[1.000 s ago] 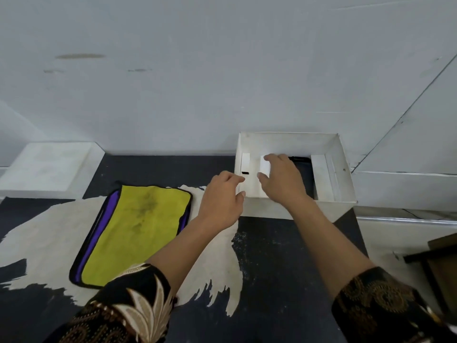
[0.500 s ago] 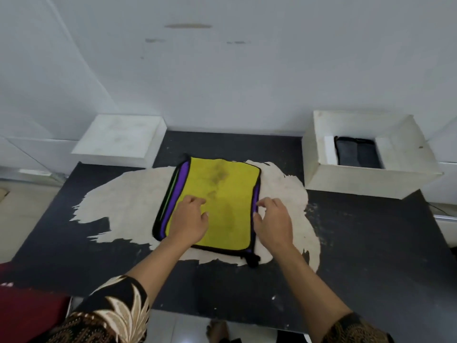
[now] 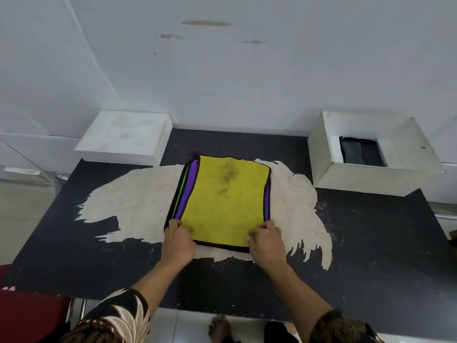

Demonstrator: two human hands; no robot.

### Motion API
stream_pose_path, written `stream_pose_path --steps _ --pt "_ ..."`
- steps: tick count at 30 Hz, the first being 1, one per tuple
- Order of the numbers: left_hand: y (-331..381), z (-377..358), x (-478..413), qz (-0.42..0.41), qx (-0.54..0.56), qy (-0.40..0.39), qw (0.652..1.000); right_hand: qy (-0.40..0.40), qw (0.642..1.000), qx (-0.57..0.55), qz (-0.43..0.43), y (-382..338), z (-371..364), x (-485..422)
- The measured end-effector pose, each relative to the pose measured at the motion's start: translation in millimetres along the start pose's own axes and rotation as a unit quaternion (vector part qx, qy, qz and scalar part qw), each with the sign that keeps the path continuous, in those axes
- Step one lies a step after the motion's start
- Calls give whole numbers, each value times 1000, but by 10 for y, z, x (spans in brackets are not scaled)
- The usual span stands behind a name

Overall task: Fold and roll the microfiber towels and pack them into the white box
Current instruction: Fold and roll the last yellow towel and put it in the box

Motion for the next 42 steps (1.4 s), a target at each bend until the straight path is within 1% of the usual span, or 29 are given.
stream_pose_path --steps 3,5,7,10,13,16,21,26,29,32,34,37,39,42 --pt "-37 36 11 21 2 18 1000 30 997 -46 -56 45 15 22" --pt "-67 47 1 31 10 18 999 35 993 -68 -88 64 23 29" --pt "-53 63 -31 33 14 12 999 40 990 -73 -112 95 45 33" --pt "-91 108 -94 56 43 7 997 37 987 -70 -137 136 47 23" --pt "-158 150 -173 67 88 3 994 51 988 -44 -138 131 58 16" --pt "-177 179 -205 71 155 -2 985 66 989 -25 -127 106 68 -4" --pt "-178 254 -232 85 244 -38 965 31 990 -61 -124 29 48 -56" --pt "-145 344 -303 97 275 -72 954 5 991 -56 -124 42 73 -141" --pt "-77 391 -310 86 339 -63 935 -26 989 -36 -142 72 33 -158" --pt "-12 478 -304 66 409 -15 910 -31 983 -60 -169 125 23 -155" --pt "26 531 -317 50 424 3 904 -29 981 -74 -179 158 23 -156" --pt "76 570 -340 44 428 -8 903 -41 981 -60 -180 197 -5 -172" --pt "94 590 -355 51 433 -22 900 -34 983 -48 -173 178 22 -175" --pt "144 658 -341 55 454 -21 889 27 984 -80 -158 104 203 -150"
Point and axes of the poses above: each hand's wrist, its own x-axis away from the middle knuckle, its own z-axis out of the back of the hand, y = z × x, the point moved 7 cm from there along -x, towards the middle knuckle, and after that the axes turned 7 degrees about -y, right-handed, at the moved point
